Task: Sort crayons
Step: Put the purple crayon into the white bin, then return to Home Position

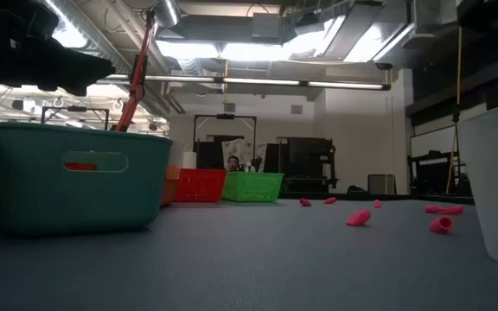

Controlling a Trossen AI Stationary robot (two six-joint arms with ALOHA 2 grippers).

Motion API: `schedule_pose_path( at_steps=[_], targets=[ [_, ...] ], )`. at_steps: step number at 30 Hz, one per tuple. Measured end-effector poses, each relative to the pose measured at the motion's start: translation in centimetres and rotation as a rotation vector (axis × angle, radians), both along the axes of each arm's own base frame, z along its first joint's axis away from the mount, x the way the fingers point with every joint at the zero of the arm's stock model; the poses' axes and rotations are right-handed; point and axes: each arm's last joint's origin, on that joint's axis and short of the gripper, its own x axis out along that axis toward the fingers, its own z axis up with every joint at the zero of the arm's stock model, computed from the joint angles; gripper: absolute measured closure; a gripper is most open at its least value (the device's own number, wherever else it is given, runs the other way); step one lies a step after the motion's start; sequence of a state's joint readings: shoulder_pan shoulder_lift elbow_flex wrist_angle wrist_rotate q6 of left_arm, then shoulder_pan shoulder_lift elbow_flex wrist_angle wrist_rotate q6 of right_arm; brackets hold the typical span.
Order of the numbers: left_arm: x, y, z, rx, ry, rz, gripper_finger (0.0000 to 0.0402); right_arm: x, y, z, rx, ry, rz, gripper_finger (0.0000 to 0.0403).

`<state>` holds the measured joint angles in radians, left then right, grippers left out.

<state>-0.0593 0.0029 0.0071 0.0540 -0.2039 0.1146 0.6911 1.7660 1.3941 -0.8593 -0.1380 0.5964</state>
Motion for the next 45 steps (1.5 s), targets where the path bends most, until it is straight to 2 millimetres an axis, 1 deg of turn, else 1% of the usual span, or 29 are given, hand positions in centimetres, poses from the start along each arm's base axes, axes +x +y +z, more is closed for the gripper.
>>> schedule_pose_path(
  at_steps=[4,10,13,18,21,23,25,27,29,33,34,36,38,43,45],
  targets=[
    [0.0,0.0,0.0,0.0,0.0,0.0,0.0301,-0.4,0.5,0.0,-0.003,-0.002,0.012,0.0381],
    [0.0,0.0,0.0,0.0,0.0,0.0,0.0301,-0.4,0.4,0.0,-0.002,-0.002,0.008,0.0378],
    [0.0,0.0,0.0,0.0,0.0,0.0,0.0301,-0.4,0.4,0.0,-0.006,0.003,0.008,0.0356],
    [0.0,0.0,0.0,0.0,0.0,0.0,0.0301,-0.3,0.3,0.0,-0.032,-0.019,-0.006,0.0305],
    [0.0,0.0,0.0,0.0,0.0,0.0,0.0301,-0.3,0.3,0.0,-0.032,-0.019,-0.006,0.0288],
    [0.0,0.0,0.0,0.0,0.0,0.0,0.0301,-0.3,0.3,0.0,-0.032,-0.02,-0.006,0.0285],
    [0.0,0.0,0.0,0.0,0.0,0.0,0.0301,-0.3,0.3,0.0,-0.034,-0.021,0.001,0.0289],
    [0.0,0.0,0.0,0.0,0.0,0.0,0.0301,-0.3,0.3,0.0,-0.04,-0.029,0.026,0.0303],
    [0.0,0.0,0.0,0.0,0.0,0.0,0.0301,-0.3,0.3,0.0,-0.048,-0.039,0.061,0.0326],
    [0.0,0.0,0.0,0.0,0.0,0.0,0.0301,-0.4,0.1,0.0,-0.075,-0.063,0.162,0.0387],
    [0.0,0.0,0.0,0.0,0.0,0.0,0.0302,-0.3,-0.1,-0.1,-0.086,-0.065,0.19,0.0395],
    [0.0,0.0,0.0,0.0,0.0,0.0,0.0302,-0.4,-0.3,0.0,-0.109,-0.071,0.237,0.0393],
    [0.0,0.0,0.0,0.0,0.0,0.0,0.0302,-0.2,-0.9,0.1,-0.141,-0.082,0.253,0.0386],
    [0.0,0.0,0.0,0.0,0.0,0.0,0.0302,0.3,-3.2,1.0,-0.218,-0.107,0.289,0.04],
    [0.0,0.0,0.0,0.0,0.0,0.0,0.0302,0.5,-4.2,1.5,-0.25,-0.123,0.299,0.0398]
  ],
)
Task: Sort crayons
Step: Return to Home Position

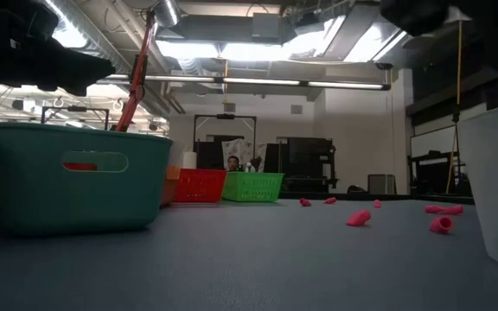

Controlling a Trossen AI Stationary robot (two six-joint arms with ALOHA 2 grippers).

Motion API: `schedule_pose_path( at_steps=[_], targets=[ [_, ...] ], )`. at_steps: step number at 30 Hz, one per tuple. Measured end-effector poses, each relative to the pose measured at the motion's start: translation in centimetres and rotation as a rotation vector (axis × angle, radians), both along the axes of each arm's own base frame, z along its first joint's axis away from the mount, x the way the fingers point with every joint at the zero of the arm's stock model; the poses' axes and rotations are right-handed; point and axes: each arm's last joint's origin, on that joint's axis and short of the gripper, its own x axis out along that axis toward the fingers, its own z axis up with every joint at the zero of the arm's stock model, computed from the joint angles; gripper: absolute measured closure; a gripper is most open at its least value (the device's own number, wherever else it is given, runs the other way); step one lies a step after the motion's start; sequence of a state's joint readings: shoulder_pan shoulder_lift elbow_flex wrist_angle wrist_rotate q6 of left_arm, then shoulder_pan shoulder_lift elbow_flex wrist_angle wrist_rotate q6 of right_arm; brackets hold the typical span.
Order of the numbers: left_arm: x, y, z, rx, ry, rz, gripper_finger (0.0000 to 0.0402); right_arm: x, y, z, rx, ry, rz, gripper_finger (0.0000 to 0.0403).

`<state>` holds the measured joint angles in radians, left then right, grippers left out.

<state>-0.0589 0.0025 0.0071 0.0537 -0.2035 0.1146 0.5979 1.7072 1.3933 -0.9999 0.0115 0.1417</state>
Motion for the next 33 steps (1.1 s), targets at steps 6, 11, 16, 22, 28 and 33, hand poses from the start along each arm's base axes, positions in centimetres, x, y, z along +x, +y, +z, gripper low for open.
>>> schedule_pose_path(
  at_steps=[6,11,16,22,28,33],
  targets=[
    [0.0,0.0,0.0,0.0,0.0,0.0,0.0302,-0.3,-2.7,1.2,-0.076,-0.071,0.029,0.0401],
    [0.0,0.0,0.0,0.0,0.0,0.0,0.0302,-2.5,-5.1,0.7,-0.137,-0.131,0.019,0.0401],
    [0.0,0.0,0.0,0.0,0.0,0.0,0.0302,-5.3,-8.1,-1.0,-0.079,-0.265,-0.033,0.0401],
    [0.0,0.0,0.0,0.0,0.0,0.0,0.0302,-7.3,-12.2,-2.6,0.079,-0.549,-0.136,0.0402],
    [0.0,0.0,0.0,0.0,0.0,0.0,0.0302,-9.3,-15.7,-3.7,0.209,-0.766,-0.173,0.0402],
    [0.0,0.0,0.0,0.0,0.0,0.0,0.0302,-11.2,-17.5,-4.3,0.195,-0.842,-0.251,0.0402]
  ],
)
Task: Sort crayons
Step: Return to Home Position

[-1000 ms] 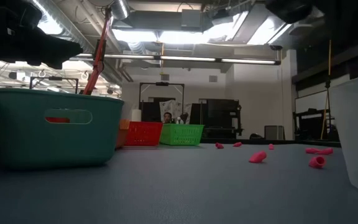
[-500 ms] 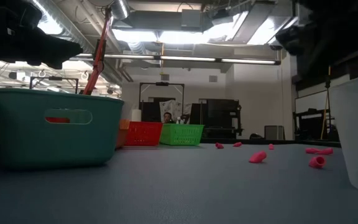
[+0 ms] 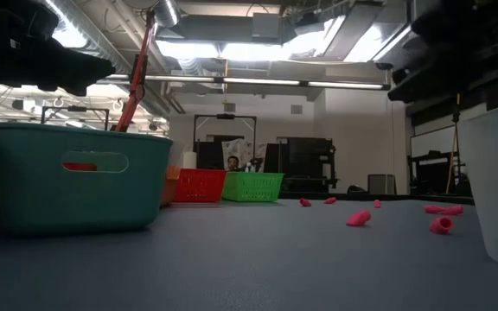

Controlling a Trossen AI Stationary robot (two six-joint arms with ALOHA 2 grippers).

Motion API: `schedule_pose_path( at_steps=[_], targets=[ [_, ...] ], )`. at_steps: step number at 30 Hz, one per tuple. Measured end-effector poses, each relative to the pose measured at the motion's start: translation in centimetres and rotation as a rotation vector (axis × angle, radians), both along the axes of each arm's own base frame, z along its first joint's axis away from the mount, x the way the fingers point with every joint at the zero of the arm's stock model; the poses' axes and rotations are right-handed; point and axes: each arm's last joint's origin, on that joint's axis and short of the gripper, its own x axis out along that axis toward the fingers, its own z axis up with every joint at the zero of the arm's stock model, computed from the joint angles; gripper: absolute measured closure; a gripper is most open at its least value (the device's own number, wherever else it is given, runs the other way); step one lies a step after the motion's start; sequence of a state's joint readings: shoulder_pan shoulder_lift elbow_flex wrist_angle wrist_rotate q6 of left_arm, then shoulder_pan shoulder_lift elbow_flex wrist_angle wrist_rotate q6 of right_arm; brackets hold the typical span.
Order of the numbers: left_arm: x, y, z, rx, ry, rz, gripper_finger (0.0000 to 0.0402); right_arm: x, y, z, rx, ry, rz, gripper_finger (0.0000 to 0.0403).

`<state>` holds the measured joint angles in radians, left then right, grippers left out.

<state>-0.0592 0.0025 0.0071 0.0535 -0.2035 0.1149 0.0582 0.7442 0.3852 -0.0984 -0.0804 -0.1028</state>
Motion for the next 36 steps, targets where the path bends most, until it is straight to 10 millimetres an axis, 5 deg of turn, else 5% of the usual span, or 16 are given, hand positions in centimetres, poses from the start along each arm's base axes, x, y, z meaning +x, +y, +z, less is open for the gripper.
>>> schedule_pose_path(
  at_steps=[27,36],
  targets=[
    [0.0,0.0,0.0,0.0,0.0,0.0,0.0302,-5.6,-0.8,-5.1,0.015,-0.314,-0.013,0.0402],
    [0.0,0.0,0.0,0.0,0.0,0.001,0.0302,-6.4,-0.8,-4.1,-0.012,-0.492,0.02,0.0402]
  ],
)
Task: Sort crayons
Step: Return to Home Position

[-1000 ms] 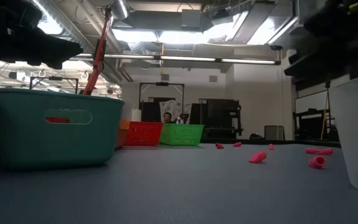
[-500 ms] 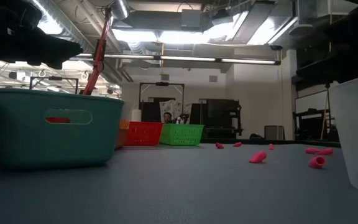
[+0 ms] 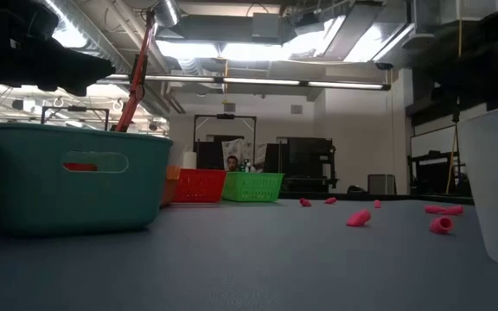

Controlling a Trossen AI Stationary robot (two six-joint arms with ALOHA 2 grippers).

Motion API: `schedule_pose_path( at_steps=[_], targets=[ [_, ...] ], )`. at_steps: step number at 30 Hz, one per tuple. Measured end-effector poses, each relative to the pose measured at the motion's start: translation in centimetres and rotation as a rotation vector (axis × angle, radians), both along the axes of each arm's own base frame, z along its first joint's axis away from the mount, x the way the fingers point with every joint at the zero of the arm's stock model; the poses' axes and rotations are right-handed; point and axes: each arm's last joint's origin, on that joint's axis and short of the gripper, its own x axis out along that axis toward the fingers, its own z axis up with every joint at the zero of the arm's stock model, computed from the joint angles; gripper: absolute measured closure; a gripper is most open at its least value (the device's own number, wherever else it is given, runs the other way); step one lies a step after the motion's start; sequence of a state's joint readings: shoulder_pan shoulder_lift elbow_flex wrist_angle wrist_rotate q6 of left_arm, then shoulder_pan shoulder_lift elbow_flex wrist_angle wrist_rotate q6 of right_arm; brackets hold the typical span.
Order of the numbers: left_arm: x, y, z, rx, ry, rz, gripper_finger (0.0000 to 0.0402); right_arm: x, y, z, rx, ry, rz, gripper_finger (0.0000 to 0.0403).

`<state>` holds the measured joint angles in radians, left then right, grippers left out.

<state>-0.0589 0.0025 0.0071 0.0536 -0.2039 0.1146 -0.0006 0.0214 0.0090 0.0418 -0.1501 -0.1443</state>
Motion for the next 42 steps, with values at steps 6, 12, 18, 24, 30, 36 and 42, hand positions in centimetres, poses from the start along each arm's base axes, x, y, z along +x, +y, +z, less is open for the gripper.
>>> schedule_pose_path(
  at_steps=[6,12,18,24,30,36,42],
  targets=[
    [0.0,0.0,0.01,0.0,-0.001,0.0,0.0302,-0.12,0.0,0.14,-0.02,-0.025,0.0,0.0402],
    [0.0,0.0,0.0,0.0,0.0,0.0,0.0301,-0.11,-0.05,0.09,-0.019,-0.02,-0.016,0.0402],
    [0.0,0.0,0.0,0.0,0.0,0.0,0.0302,-0.08,-0.38,-0.07,-0.014,-0.002,-0.131,0.0402],
    [0.0,0.0,0.0,0.0,0.0,0.0,0.0302,-0.08,-0.4,-0.08,-0.014,-0.001,-0.14,0.0402],
    [0.0,0.0,0.02,0.0,-0.001,0.0,0.0301,-0.08,-0.4,-0.08,-0.014,-0.001,-0.14,0.0402],
    [0.0,0.0,0.01,0.0,0.0,0.0,0.0301,-0.08,-0.4,-0.08,-0.014,-0.001,-0.14,0.0402],
    [0.0,0.0,0.01,0.0,0.0,0.0,0.0301,-0.08,-0.4,-0.08,-0.014,-0.001,-0.14,0.0402]
  ],
)
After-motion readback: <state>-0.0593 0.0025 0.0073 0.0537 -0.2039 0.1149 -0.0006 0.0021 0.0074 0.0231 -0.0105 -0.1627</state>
